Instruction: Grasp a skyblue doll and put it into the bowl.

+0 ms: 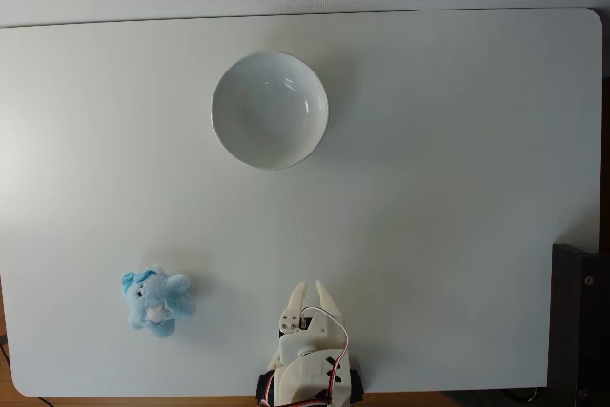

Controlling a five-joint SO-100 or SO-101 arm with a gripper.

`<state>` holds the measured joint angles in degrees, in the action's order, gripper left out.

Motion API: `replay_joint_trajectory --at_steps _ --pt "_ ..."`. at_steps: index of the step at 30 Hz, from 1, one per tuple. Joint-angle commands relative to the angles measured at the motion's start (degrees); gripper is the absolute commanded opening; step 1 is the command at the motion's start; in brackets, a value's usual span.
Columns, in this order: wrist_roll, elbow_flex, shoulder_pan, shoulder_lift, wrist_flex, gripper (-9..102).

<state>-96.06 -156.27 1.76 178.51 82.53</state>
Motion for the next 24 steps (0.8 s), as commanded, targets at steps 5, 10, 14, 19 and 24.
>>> replay_joint_trajectory --at_steps 5,10,14,19,24 --pt "-0.35 1.67 0.18 16.26 0.09 5" --pt "-0.35 1.67 -0.35 16.35 0.09 5" --pt "-0.35 1.67 -0.44 16.35 0.09 5" --pt "-0.35 1.58 -0.44 16.35 0.09 5" --pt "-0.26 1.58 -0.44 16.44 0.09 5"
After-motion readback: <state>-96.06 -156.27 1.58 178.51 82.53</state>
